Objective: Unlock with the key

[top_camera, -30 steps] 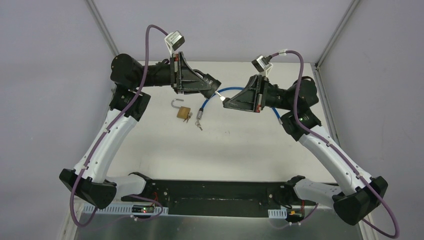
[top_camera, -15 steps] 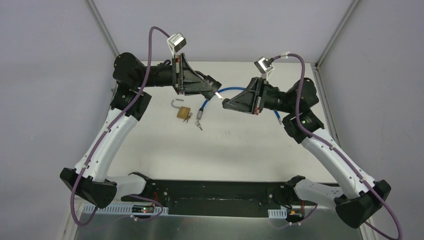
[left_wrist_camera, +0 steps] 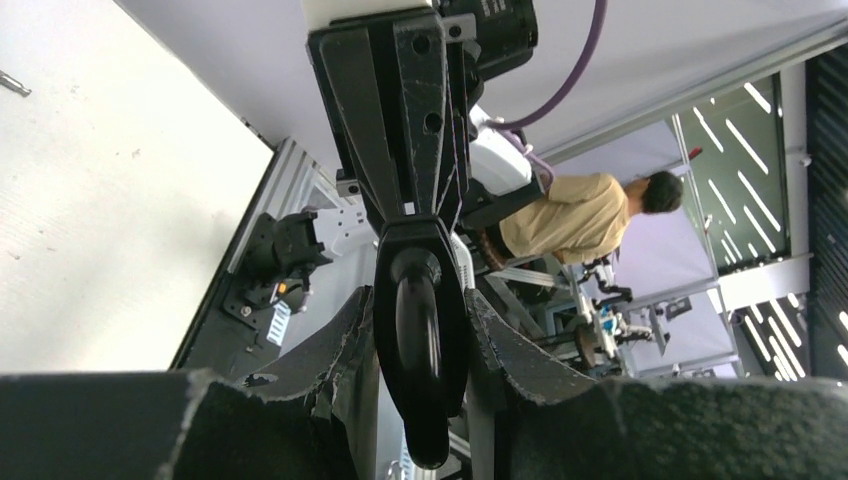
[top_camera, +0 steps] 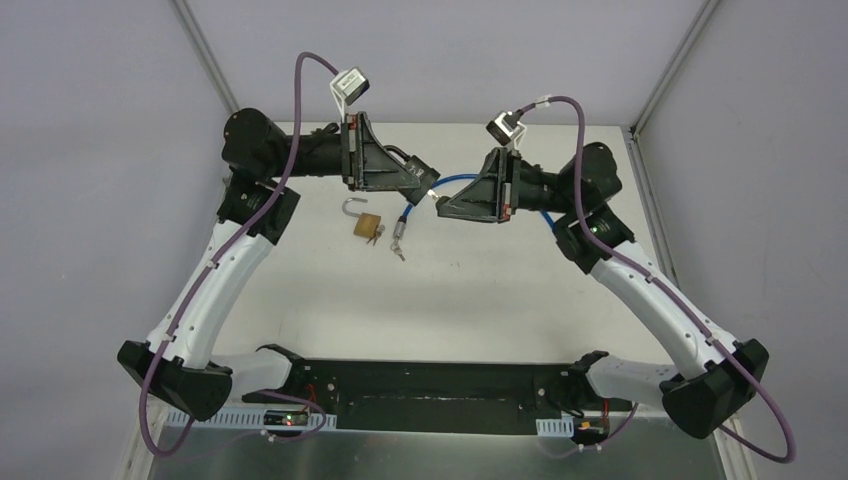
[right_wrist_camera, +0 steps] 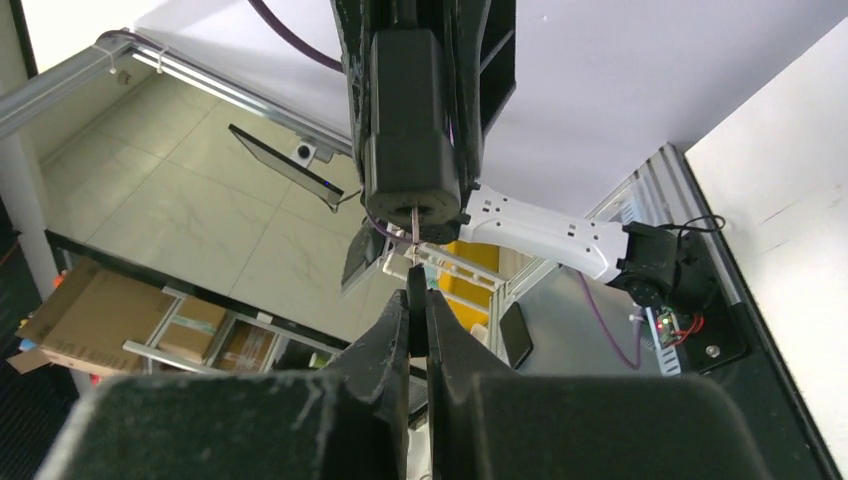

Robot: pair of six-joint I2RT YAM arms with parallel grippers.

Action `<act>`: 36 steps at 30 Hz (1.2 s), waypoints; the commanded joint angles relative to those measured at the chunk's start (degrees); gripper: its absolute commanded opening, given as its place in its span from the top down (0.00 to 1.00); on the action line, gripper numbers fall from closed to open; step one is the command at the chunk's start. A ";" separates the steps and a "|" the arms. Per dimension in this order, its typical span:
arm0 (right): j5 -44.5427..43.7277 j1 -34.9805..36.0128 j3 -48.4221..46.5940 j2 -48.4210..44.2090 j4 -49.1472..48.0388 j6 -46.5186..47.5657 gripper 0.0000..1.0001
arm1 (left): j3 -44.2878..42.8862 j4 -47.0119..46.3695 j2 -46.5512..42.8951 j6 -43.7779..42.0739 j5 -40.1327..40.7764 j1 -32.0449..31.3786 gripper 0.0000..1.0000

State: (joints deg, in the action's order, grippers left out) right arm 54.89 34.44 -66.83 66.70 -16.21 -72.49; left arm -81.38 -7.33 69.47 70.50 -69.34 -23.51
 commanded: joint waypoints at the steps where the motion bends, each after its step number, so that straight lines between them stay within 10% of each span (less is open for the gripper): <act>1: -3.86 0.73 -4.09 3.51 -1.62 -5.47 1.00 | 1.66 -4.71 -3.28 -3.35 -4.38 -1.45 1.00; 12: -11.71 1.23 -8.13 6.68 9.11 3.15 1.00 | 5.34 -4.03 -4.55 -4.53 -3.16 -1.45 1.00; 27: -18.48 0.54 6.70 10.24 -14.66 -36.66 1.00 | 1.93 -4.25 -6.71 -25.84 7.58 -1.45 1.00; 36: -22.57 0.53 14.01 7.18 -17.37 -47.98 1.00 | 3.90 -15.88 -4.21 -23.19 7.68 -1.45 1.00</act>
State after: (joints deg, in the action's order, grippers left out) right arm 41.45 34.87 -55.68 73.19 -37.39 -111.74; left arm -76.31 -6.59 66.48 47.37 -59.88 -22.70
